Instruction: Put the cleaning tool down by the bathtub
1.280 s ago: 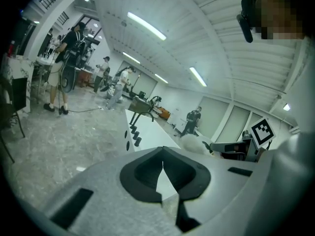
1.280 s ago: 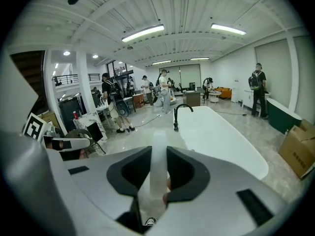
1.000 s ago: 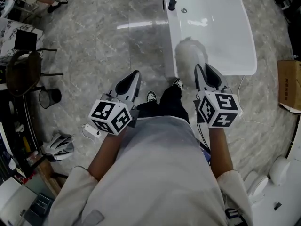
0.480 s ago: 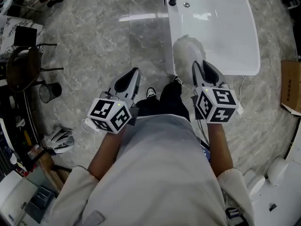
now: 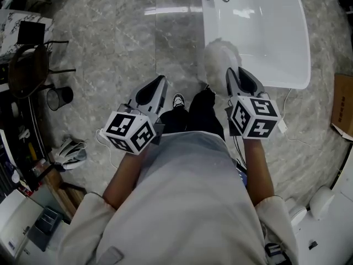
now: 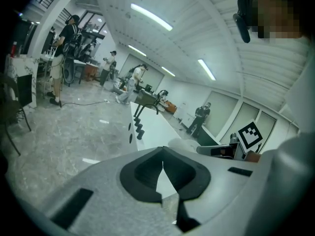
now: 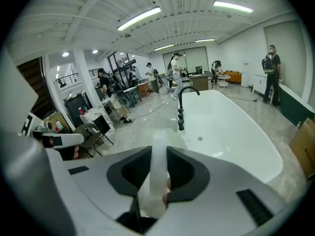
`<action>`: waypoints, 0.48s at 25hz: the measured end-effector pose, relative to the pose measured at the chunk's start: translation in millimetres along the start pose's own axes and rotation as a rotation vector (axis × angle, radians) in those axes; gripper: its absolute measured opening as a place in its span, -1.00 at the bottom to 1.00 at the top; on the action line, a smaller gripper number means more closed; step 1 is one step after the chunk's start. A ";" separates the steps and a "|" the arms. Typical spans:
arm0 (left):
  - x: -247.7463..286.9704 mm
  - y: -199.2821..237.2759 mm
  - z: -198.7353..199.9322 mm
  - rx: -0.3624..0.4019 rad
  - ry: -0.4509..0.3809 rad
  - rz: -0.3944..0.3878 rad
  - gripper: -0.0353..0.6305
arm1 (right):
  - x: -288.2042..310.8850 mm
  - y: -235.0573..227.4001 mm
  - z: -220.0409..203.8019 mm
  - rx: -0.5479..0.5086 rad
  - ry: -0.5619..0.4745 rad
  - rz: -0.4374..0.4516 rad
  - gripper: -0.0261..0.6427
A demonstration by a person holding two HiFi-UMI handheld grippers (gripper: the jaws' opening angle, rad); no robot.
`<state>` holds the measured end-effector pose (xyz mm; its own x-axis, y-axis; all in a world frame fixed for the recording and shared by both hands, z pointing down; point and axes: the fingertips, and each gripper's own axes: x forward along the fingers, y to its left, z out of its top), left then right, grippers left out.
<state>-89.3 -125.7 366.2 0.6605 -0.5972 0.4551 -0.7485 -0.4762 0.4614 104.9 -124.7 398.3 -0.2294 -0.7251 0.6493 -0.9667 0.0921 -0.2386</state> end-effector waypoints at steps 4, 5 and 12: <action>4.3 -1.4 -1.9 -0.007 0.010 0.008 -0.87 | 7.6 -5.1 -5.9 0.008 0.022 0.007 -0.67; 4.9 -1.6 -2.4 -0.006 0.012 0.010 -0.87 | 9.3 -6.0 -7.3 0.010 0.026 0.008 -0.67; 4.0 3.7 -15.6 -0.011 0.033 0.041 -0.87 | 20.6 -10.2 -23.3 0.022 0.055 0.007 -0.67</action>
<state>-88.5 -119.8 381.6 0.6313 -0.5945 0.4980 -0.7742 -0.4447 0.4504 107.4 -124.7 431.0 -0.2422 -0.6856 0.6865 -0.9626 0.0811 -0.2586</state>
